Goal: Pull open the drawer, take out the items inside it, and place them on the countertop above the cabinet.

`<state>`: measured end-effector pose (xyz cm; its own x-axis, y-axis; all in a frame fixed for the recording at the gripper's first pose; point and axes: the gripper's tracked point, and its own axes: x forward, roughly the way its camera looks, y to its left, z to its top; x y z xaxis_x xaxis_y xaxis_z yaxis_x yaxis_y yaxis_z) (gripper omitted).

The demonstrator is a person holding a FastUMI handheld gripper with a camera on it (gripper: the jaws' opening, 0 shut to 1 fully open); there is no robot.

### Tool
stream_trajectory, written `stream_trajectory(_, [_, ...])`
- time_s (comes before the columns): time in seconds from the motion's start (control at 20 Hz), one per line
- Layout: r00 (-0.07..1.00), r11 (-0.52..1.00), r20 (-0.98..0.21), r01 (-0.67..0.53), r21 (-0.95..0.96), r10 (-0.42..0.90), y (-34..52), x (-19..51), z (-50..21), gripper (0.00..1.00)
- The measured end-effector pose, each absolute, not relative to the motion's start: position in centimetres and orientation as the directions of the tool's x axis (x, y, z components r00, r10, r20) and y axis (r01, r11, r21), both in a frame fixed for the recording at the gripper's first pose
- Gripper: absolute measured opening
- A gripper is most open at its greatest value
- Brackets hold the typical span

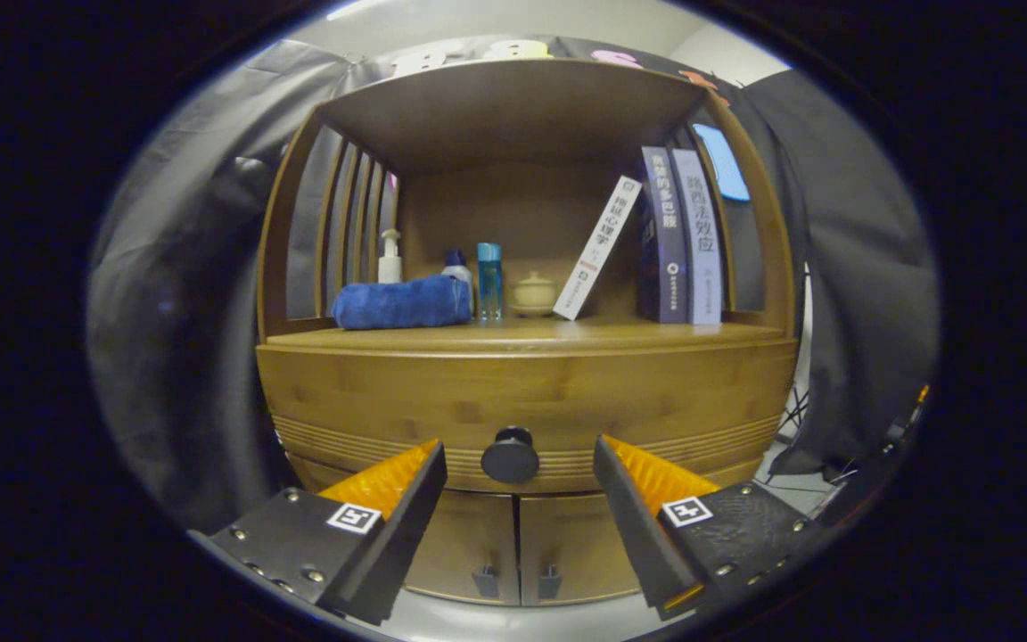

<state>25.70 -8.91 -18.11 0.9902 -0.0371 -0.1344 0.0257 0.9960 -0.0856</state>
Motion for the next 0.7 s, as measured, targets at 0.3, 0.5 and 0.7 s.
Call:
stream_trajectory(0.3, [0.992,0.991,-0.114,0.046,-0.125,-0.060,-8.6,29.6,-19.2,0.44])
stream_trajectory(0.5, [0.987,0.988,-0.064,0.140,-0.072,-0.144,-8.9,29.7,-19.1,0.44])
stream_trajectory(0.7, [0.992,0.977,-0.070,0.089,-0.195,-0.104,-8.6,29.9,-19.5,0.44])
